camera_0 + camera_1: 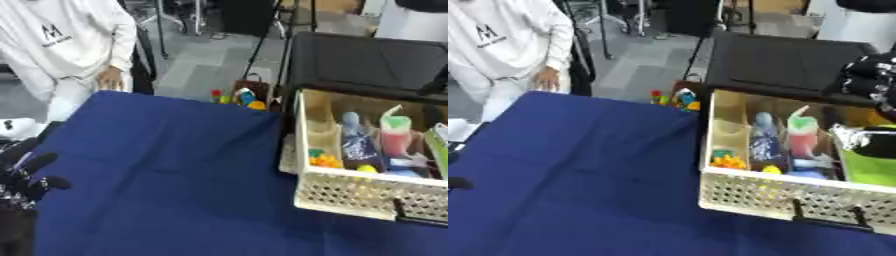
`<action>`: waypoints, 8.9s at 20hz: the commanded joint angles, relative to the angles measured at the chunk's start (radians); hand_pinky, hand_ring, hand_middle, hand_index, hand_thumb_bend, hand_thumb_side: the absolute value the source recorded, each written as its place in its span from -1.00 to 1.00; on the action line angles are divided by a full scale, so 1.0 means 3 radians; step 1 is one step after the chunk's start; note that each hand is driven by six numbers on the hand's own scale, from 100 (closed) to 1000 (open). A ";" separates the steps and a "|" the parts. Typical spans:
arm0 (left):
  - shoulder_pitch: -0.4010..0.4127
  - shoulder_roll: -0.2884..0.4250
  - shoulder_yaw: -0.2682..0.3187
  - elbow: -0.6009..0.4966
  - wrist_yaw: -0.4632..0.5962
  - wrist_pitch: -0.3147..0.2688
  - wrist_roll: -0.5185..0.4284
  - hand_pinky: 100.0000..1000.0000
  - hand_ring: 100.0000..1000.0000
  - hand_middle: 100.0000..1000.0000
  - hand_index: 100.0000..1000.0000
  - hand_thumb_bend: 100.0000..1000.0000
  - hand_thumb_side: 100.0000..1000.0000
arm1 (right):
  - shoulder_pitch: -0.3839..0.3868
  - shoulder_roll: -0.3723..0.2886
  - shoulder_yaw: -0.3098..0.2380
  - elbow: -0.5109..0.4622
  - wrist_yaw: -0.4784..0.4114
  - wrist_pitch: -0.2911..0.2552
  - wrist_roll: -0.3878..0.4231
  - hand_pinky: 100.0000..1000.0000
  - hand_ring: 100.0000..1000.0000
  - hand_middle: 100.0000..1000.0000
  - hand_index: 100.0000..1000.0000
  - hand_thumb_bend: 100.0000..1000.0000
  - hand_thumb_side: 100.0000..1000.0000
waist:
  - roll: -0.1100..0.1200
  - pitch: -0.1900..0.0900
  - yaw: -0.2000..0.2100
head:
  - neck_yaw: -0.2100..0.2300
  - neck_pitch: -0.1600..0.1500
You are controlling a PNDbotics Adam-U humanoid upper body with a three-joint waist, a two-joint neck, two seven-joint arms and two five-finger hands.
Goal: Pick up objects from table and place into drawer.
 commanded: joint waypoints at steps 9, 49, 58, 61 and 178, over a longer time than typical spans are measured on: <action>-0.0024 0.0034 -0.0010 -0.0043 0.0010 0.0010 -0.0034 0.05 0.57 0.64 0.66 -1.00 1.00 | 0.0025 -0.0128 -0.0254 -0.0432 -0.0342 0.0217 -0.0181 -0.46 0.00 -0.11 0.25 -0.94 0.64 | 0.0014 -0.0053 -0.0029 | 0.0018 -0.0020; 0.0138 0.0012 0.0055 -0.0043 0.0030 0.0005 0.0029 0.05 0.58 0.64 0.66 -0.99 1.00 | 0.1162 0.0887 -0.0854 -0.1686 -0.1120 0.0857 -0.0104 -0.44 -0.16 -0.39 0.15 -0.03 1.00 | 0.0146 -0.0232 -0.0450 | -0.0240 0.0342; 0.0134 0.0004 0.0051 -0.0043 0.0035 0.0025 0.0040 0.04 0.58 0.64 0.66 -0.98 1.00 | 0.1201 0.1321 -0.0773 -0.1696 -0.1022 0.0924 0.0065 -0.43 -0.18 -0.46 0.14 -0.11 1.00 | 0.0164 -0.0244 -0.0522 | -0.0174 0.0344; 0.0138 0.0007 0.0050 -0.0043 0.0041 0.0036 0.0040 0.04 0.58 0.64 0.66 -0.98 1.00 | 0.1186 0.1430 -0.0735 -0.1688 -0.0943 0.0963 0.0161 -0.44 -0.18 -0.49 0.15 -0.15 1.00 | 0.0156 -0.0253 -0.0530 | -0.0172 0.0339; 0.0275 0.0005 0.0006 -0.0043 0.0024 0.0394 0.0012 -0.01 0.56 0.67 0.60 -0.97 1.00 | 0.0842 0.0811 -0.0111 -0.1289 -0.0400 -0.0035 -0.0015 -0.69 -0.56 -0.74 -0.03 -0.10 1.00 | -0.0019 -0.0551 -0.0493 | -0.0209 0.0621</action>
